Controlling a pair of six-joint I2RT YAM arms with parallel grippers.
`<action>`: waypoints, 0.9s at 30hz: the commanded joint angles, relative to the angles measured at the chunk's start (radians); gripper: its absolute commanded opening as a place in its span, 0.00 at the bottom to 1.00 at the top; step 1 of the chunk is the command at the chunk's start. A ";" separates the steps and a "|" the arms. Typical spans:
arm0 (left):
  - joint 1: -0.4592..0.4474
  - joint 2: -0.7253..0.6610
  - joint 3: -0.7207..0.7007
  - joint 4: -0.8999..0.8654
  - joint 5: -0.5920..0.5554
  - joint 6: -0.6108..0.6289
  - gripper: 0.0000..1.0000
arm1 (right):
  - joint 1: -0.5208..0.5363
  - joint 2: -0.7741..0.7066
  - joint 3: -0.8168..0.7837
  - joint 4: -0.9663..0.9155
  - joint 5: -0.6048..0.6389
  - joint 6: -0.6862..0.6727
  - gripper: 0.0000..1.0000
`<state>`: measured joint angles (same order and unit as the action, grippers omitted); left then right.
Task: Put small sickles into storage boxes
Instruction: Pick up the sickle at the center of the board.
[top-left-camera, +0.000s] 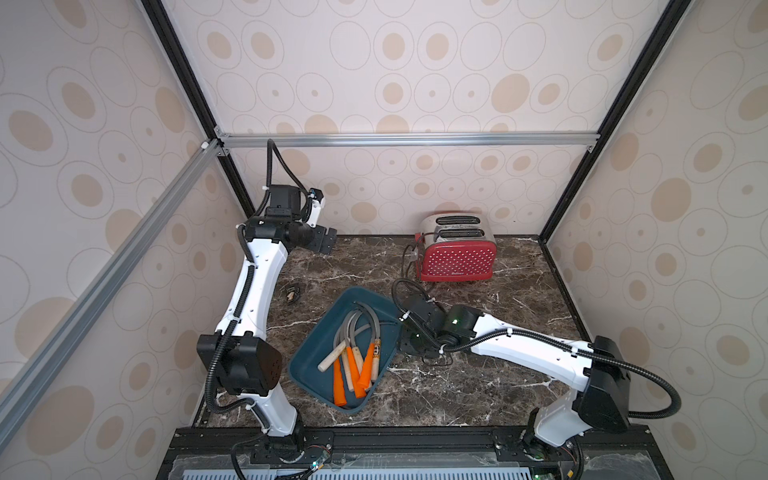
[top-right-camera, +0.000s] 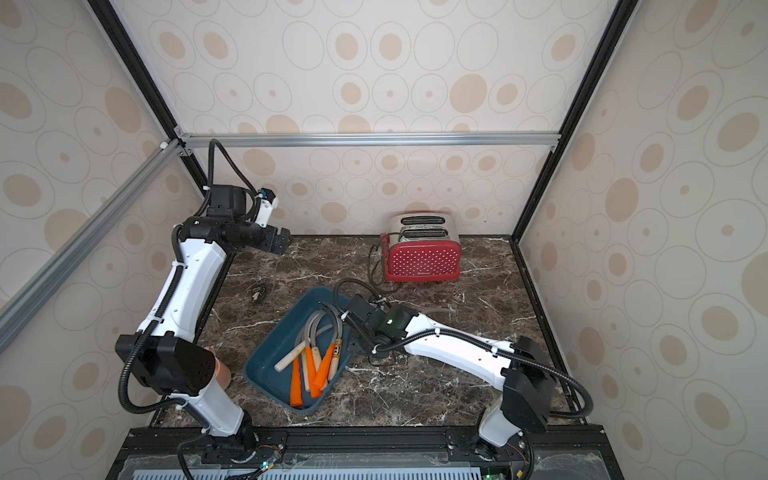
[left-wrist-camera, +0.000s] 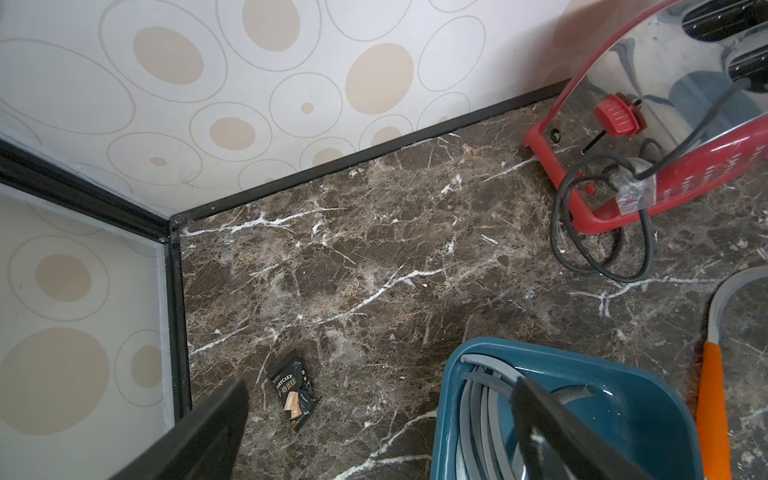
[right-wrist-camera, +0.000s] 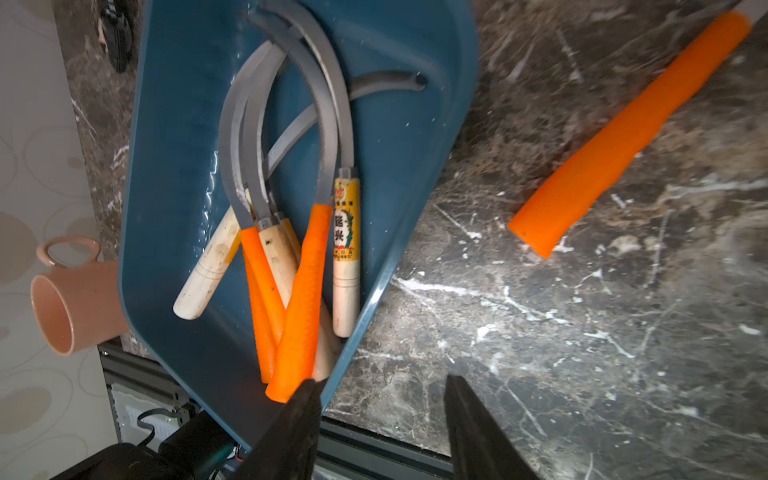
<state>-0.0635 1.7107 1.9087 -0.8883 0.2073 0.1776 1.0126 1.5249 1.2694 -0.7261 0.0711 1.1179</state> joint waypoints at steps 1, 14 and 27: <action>-0.027 -0.049 0.000 -0.031 -0.004 0.059 0.99 | -0.031 -0.086 -0.069 -0.050 0.059 0.029 0.52; -0.096 -0.079 -0.041 -0.056 0.021 0.103 0.99 | -0.183 -0.258 -0.310 0.004 0.049 0.089 0.52; -0.429 -0.042 -0.038 -0.208 0.026 0.183 0.99 | -0.462 -0.461 -0.361 -0.046 0.003 -0.007 0.51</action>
<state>-0.4324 1.6501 1.8519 -1.0176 0.2302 0.3046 0.5987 1.1328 0.9066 -0.7143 0.0647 1.1416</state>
